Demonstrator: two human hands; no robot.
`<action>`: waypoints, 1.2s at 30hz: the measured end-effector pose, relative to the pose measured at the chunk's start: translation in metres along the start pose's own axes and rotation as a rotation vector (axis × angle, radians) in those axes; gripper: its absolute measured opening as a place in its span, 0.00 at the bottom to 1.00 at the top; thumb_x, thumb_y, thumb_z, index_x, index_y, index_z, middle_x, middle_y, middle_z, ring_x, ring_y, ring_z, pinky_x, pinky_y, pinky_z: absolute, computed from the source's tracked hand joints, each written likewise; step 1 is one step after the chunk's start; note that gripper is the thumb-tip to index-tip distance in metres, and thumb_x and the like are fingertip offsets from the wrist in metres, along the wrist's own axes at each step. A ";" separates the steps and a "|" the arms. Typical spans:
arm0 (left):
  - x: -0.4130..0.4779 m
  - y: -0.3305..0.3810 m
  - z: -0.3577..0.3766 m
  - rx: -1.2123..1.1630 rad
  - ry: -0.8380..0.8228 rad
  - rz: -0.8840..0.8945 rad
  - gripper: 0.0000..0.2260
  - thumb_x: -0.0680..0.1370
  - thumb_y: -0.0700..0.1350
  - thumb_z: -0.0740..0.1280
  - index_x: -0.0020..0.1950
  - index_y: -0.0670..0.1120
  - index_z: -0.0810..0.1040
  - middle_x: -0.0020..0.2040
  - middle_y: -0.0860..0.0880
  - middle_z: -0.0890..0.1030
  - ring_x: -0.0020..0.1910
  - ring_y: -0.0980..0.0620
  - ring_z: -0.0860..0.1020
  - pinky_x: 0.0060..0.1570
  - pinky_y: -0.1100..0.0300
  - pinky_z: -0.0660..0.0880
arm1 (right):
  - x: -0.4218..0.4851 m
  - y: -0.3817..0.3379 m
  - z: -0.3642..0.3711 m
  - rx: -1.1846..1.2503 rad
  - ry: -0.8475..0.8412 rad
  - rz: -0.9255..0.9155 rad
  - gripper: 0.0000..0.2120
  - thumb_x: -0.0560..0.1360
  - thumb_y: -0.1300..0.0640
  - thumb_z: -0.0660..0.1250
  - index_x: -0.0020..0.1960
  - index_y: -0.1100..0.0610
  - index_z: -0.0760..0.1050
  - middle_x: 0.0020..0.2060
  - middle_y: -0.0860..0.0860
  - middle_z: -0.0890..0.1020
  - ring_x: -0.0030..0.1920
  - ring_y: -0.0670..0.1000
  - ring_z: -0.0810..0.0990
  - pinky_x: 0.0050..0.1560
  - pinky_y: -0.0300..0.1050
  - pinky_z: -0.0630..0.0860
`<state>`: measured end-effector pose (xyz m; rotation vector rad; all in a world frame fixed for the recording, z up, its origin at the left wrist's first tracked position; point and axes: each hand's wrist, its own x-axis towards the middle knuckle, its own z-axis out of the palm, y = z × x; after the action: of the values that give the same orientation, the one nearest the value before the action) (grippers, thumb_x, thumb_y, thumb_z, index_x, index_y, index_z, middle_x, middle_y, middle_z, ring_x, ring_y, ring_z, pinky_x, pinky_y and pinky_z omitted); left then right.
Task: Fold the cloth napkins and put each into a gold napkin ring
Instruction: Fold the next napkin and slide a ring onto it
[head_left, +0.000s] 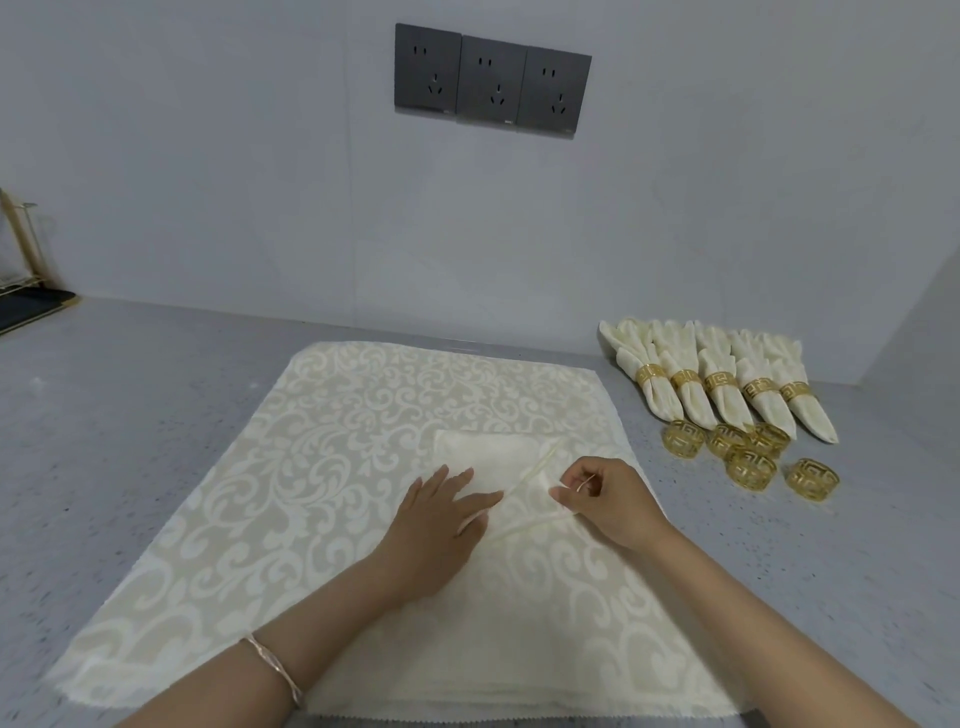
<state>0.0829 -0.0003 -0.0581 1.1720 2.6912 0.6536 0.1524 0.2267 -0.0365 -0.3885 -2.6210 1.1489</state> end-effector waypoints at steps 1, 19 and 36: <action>0.005 -0.003 -0.003 0.007 0.006 0.001 0.17 0.81 0.56 0.53 0.71 0.62 0.66 0.76 0.54 0.60 0.77 0.51 0.49 0.75 0.52 0.43 | 0.001 -0.001 0.001 -0.019 -0.005 -0.002 0.07 0.70 0.54 0.74 0.38 0.56 0.79 0.27 0.43 0.74 0.28 0.43 0.69 0.34 0.35 0.67; 0.037 -0.001 -0.040 0.141 0.221 -0.252 0.12 0.79 0.56 0.61 0.56 0.50 0.76 0.48 0.53 0.81 0.50 0.54 0.77 0.45 0.61 0.68 | 0.002 -0.014 -0.005 -0.275 0.087 0.054 0.08 0.70 0.50 0.74 0.43 0.48 0.75 0.46 0.47 0.74 0.46 0.44 0.71 0.57 0.46 0.67; 0.036 0.040 -0.001 0.289 -0.098 0.290 0.23 0.84 0.52 0.43 0.79 0.49 0.45 0.79 0.54 0.46 0.77 0.54 0.41 0.75 0.54 0.36 | -0.005 0.003 0.021 -0.197 0.302 0.103 0.14 0.73 0.49 0.70 0.55 0.51 0.70 0.48 0.46 0.73 0.50 0.46 0.69 0.49 0.41 0.58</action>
<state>0.0844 0.0498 -0.0383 1.6386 2.6183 0.2318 0.1508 0.2126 -0.0529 -0.6857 -2.4738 0.7882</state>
